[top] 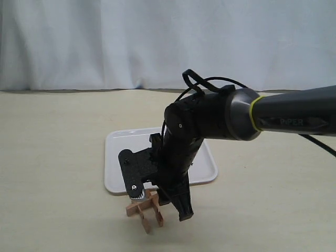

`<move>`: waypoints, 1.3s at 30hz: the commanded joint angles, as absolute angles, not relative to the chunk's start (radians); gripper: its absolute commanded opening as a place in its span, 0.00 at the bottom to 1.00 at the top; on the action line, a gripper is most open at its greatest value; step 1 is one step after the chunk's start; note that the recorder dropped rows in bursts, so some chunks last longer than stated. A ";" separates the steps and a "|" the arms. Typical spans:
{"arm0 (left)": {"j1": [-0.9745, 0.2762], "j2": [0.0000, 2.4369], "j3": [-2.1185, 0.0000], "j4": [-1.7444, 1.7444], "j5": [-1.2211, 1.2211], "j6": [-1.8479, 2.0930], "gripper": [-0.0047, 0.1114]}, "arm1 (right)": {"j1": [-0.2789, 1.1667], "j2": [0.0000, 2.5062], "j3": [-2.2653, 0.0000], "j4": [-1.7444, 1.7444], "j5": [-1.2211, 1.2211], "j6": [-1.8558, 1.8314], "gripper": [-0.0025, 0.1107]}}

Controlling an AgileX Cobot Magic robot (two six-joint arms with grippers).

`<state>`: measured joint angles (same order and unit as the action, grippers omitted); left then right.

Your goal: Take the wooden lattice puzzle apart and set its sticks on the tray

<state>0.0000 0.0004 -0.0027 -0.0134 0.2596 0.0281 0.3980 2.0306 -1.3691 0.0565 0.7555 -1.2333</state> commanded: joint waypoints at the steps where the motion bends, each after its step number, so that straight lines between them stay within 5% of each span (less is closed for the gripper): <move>1: 0.000 0.000 0.000 -0.012 0.249 0.026 0.04 | 0.398 2.054 -1.370 0.060 0.753 -1.244 0.41; 17: 0.000 0.000 0.000 -0.012 0.252 0.026 0.04 | 0.398 2.098 -1.370 0.049 0.683 -1.244 0.41; 25: 0.000 0.000 0.000 -0.012 0.249 0.026 0.04 | 0.398 2.098 -1.370 0.049 0.626 -1.244 0.15; 39: 0.000 0.000 0.000 -0.012 0.249 0.026 0.04 | 0.398 2.098 -1.370 0.049 0.641 -1.244 0.14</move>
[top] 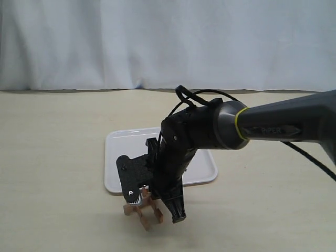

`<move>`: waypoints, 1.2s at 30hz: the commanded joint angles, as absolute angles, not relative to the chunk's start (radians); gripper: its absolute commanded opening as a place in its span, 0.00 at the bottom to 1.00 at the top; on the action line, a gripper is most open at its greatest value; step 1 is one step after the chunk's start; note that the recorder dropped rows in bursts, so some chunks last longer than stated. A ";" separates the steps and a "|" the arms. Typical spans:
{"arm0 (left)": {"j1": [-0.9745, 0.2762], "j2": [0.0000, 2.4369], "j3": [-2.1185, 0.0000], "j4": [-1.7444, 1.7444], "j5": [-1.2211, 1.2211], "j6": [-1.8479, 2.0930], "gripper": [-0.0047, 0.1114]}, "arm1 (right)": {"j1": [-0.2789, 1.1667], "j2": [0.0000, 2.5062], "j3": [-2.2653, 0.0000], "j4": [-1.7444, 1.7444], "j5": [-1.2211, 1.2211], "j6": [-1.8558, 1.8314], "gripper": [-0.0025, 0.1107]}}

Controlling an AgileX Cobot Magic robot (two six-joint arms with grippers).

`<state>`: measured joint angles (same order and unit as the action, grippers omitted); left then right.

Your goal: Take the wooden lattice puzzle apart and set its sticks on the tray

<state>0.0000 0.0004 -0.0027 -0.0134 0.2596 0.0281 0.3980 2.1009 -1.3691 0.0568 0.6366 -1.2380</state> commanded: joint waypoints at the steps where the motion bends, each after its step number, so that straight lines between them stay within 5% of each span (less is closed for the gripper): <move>1: 0.000 0.000 0.000 -0.012 0.249 0.026 0.04 | 0.398 2.098 -1.370 0.049 0.641 -1.244 0.14; 22: 0.000 0.000 0.000 -0.012 0.251 0.026 0.04 | 0.398 2.034 -1.370 0.049 0.678 -1.234 0.14; 30: 0.000 0.000 0.000 -0.012 0.251 0.026 0.04 | 0.398 2.061 -1.370 -0.016 0.664 -1.238 0.29; 36: 0.000 0.000 0.000 -0.012 0.251 0.026 0.04 | 0.398 2.081 -1.370 -0.016 0.648 -1.238 0.32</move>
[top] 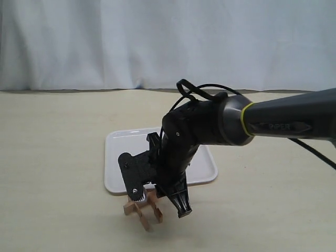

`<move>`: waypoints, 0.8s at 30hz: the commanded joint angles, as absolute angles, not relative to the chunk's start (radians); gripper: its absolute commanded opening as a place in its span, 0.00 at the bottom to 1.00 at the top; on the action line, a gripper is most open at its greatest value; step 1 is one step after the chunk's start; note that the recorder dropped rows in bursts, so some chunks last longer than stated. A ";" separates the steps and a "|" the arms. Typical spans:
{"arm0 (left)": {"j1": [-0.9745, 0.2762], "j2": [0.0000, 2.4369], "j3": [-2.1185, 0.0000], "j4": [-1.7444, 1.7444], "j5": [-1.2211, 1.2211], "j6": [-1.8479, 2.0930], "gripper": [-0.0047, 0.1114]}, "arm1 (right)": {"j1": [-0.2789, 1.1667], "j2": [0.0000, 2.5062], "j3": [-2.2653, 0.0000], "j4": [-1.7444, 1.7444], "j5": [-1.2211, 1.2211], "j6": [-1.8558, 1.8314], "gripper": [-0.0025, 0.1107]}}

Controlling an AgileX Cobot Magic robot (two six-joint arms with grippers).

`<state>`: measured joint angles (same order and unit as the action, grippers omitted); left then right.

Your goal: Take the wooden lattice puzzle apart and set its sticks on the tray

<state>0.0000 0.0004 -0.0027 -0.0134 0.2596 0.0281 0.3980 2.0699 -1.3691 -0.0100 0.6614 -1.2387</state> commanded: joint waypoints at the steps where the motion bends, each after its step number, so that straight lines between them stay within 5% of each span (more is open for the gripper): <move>1: 0.000 0.000 0.000 -0.012 0.251 0.026 0.04 | 0.398 2.086 -1.370 -0.016 0.648 -1.238 0.32; 11: 0.000 0.000 0.000 -0.012 0.249 0.026 0.04 | 0.398 2.116 -1.370 -0.016 0.615 -1.238 0.31; 18: 0.000 0.000 0.000 -0.012 0.249 0.026 0.04 | 0.398 2.116 -1.370 -0.016 0.611 -1.238 0.06; 24: 0.000 0.000 0.000 -0.012 0.249 0.026 0.04 | 0.398 2.114 -1.370 -0.016 0.629 -1.241 0.06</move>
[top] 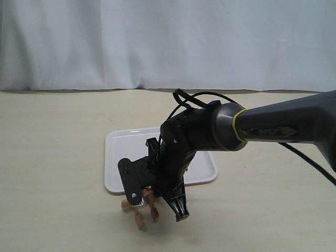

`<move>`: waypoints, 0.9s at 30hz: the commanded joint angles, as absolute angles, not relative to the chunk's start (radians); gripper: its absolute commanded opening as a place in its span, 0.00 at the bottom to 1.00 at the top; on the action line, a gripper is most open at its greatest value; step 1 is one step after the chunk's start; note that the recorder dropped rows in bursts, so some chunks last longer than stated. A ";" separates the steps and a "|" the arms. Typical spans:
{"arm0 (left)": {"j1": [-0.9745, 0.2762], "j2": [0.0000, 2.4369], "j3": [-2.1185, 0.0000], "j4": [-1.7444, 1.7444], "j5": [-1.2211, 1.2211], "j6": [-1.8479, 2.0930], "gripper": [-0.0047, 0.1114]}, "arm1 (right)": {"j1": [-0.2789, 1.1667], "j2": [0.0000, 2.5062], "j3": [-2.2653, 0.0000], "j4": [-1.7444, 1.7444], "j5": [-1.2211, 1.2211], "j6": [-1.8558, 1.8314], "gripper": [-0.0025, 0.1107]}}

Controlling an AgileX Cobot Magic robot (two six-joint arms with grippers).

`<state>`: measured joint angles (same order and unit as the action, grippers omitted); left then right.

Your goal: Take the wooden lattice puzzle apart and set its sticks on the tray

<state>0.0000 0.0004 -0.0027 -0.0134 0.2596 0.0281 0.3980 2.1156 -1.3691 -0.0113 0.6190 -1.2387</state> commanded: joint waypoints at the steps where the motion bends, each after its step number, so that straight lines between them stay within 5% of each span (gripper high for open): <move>1: 0.000 0.000 0.000 -0.012 0.249 0.026 0.04 | 0.398 2.111 -1.370 -0.016 0.632 -1.241 0.06; 27: 0.000 0.000 0.000 -0.012 0.251 0.026 0.04 | 0.398 2.011 -1.371 -0.017 0.697 -1.249 0.06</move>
<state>0.0000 0.0004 -0.0027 -0.0134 0.2596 0.0281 0.3980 2.0407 -1.3691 -0.0113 0.6958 -1.2404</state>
